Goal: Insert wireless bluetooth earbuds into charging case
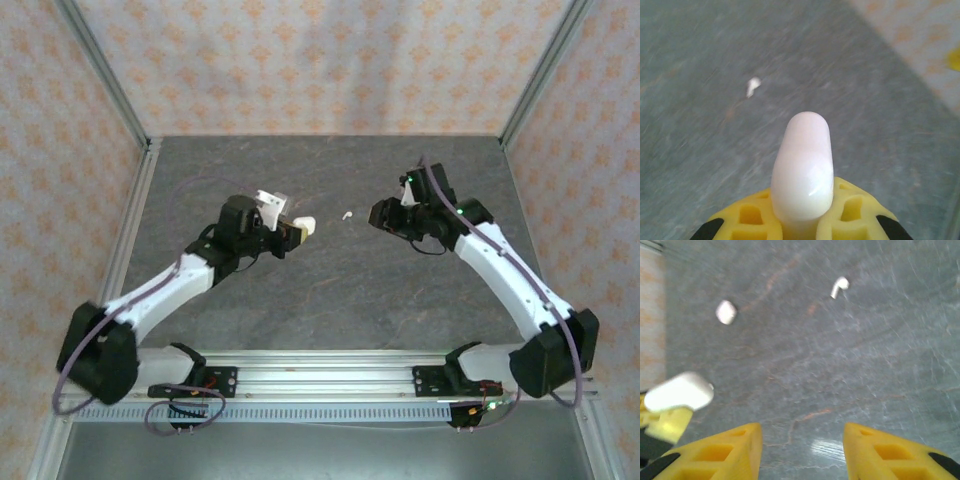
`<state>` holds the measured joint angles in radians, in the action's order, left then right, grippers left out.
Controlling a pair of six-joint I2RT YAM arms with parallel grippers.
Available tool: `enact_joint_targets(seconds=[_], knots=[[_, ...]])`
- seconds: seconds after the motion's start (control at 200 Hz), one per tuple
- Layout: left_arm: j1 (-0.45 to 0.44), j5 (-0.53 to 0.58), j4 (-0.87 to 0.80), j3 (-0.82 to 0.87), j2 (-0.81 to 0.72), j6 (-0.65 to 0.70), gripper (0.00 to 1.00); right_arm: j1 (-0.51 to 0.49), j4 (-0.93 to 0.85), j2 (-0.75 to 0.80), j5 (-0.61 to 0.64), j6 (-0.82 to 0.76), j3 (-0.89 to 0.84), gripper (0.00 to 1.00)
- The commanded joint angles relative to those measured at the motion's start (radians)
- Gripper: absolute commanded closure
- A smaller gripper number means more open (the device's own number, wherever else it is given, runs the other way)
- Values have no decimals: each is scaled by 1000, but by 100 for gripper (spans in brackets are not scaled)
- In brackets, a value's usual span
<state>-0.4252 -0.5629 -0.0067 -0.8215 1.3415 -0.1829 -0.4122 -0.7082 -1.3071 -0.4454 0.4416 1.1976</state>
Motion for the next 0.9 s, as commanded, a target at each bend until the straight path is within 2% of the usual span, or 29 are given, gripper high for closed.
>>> enact_joint_targets(seconds=[0.0, 0.075, 0.135, 0.24, 0.425, 0.565, 0.665, 0.731, 0.896], knots=[[5, 36, -109, -142, 187, -17, 92, -1, 72, -36, -10, 22, -27, 53], [4, 12, -140, -225, 322, -30, 89, -1, 85, -64, -14, 22, -32, 53], [3, 19, -136, -264, 395, -41, 80, -1, 90, -81, -15, 16, -33, 53], [5, 95, -157, -316, 459, -39, 71, -1, 97, -105, -13, 6, -33, 53], [7, 216, -367, -487, 540, 1, 55, -2, 129, -156, -21, -4, -19, 53], [15, 401, -529, -594, 535, 16, 41, -2, 139, -201, -34, -13, 22, 53], [46, 550, -633, -662, 523, -8, 22, -1, 140, -221, -31, -30, 47, 53], [77, 608, -698, -709, 533, -39, 12, -1, 147, -233, -30, -40, 53, 53], [169, 617, -782, -772, 607, -192, 9, -2, 179, -272, -67, -35, 56, 53]])
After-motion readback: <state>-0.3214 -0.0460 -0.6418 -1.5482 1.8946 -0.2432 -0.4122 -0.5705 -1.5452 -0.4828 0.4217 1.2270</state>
